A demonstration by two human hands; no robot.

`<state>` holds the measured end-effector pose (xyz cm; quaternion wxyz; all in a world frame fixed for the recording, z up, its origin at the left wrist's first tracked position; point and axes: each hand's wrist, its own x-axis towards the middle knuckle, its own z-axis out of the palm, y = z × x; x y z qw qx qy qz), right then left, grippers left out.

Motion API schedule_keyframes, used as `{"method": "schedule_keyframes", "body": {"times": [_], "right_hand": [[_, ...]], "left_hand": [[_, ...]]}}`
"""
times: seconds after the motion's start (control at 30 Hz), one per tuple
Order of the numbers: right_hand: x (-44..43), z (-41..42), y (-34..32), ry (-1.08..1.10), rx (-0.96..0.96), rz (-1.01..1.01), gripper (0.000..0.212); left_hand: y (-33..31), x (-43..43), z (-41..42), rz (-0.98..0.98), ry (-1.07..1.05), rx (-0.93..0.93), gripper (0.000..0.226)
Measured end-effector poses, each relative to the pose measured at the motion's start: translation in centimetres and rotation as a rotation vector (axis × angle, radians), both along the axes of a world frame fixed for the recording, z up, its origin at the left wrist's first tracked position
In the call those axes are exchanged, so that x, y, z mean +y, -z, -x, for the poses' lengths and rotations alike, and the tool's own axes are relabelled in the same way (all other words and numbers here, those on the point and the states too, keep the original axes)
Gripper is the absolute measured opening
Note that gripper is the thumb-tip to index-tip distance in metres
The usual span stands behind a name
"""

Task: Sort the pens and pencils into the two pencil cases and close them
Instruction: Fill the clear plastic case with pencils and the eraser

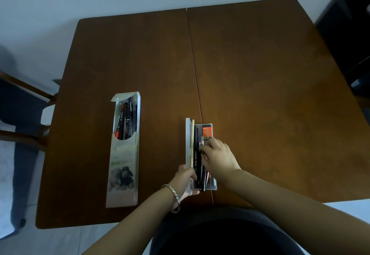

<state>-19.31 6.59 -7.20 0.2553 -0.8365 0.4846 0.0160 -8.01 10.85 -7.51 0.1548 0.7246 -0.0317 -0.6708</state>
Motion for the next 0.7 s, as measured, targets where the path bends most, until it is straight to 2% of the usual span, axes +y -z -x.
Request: {"method": "schedule_keyframes", "body": {"times": [0.1,0.17,0.3,0.43,0.57,0.63,0.7], "right_hand": [[-1.3,-0.8,-0.3,0.145,0.031,-0.130,0.035],[-1.8,-1.7,-0.4,0.156,0.104,-0.197,0.032],[-2.4,-3.4,-0.7,0.137,0.285,-0.202,0.021],[-2.8,-4.2,-1.0,0.073,0.400,-0.179,0.021],[-2.8,-4.6,-1.2,0.063,0.366,-0.224,0.021],[-3.2,-4.2,-1.3,0.084,0.325,-0.294,0.013],[-3.6,-3.5,-1.1,0.100,0.260,-0.357,0.022]], "left_hand": [[-0.7,0.9,0.0,0.079,-0.132,0.140,0.027],[-1.1,1.4,-0.1,0.098,-0.135,0.140,0.022],[-0.9,1.3,-0.1,0.107,-0.107,0.131,0.025],[-0.9,1.2,-0.2,0.090,-0.095,0.126,0.021],[-0.9,1.3,-0.3,0.083,-0.094,0.153,0.023],[-1.0,1.3,-0.3,0.098,-0.112,0.174,0.020],[-1.1,1.4,-0.3,0.102,-0.115,0.171,0.018]]}}
